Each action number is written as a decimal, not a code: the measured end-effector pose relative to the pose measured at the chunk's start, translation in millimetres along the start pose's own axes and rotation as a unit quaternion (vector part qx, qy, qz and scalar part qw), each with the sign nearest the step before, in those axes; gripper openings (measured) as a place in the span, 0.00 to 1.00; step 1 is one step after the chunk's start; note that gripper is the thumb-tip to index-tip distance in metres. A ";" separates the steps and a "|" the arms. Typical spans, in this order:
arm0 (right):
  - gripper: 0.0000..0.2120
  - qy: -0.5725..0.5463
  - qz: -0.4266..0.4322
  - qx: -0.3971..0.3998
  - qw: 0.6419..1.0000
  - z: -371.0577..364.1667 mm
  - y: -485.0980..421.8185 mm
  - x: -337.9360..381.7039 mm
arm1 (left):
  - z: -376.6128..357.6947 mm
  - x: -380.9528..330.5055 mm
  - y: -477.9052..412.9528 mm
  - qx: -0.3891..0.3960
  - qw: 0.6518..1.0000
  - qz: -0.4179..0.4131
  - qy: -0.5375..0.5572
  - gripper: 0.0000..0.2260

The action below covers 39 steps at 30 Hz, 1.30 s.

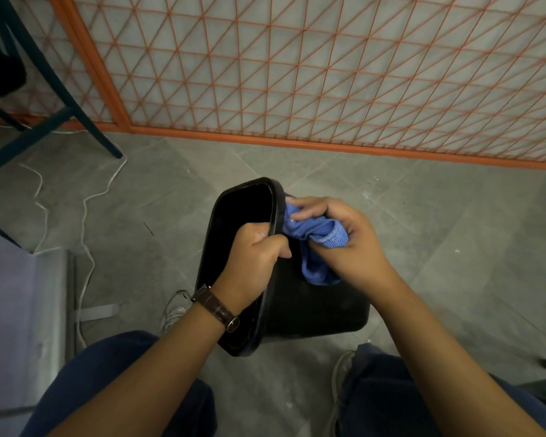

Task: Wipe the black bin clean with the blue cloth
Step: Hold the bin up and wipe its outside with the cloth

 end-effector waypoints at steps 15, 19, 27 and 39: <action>0.06 0.109 -0.011 0.128 0.986 -9.8 11.6 2.3 | 27.5 14.6 -1.1 -0.107 0.969 0.090 0.204 0.22; 0.10 0.062 -0.075 0.194 0.976 -9.2 15.8 -4.5 | 32.4 16.6 -2.7 -0.120 0.960 0.101 0.233 0.12; 0.17 -0.427 -0.117 -0.019 0.897 22.4 8.4 -13.5 | 29.9 11.1 -6.2 -0.127 0.980 0.100 0.118 0.12; 0.30 0.167 -0.072 -0.021 0.983 16.7 8.2 -11.0 | 34.3 9.5 -3.1 -0.156 0.974 0.111 0.118 0.08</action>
Point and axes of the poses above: each hand's wrist, its own y-axis away from the middle knuckle, its own z-axis out of the back of the hand, x = y × z, the point moved 7 cm from there along -y, towards the middle knuckle, and after that the axes turned 8 degrees about x, right-handed, at the moved point
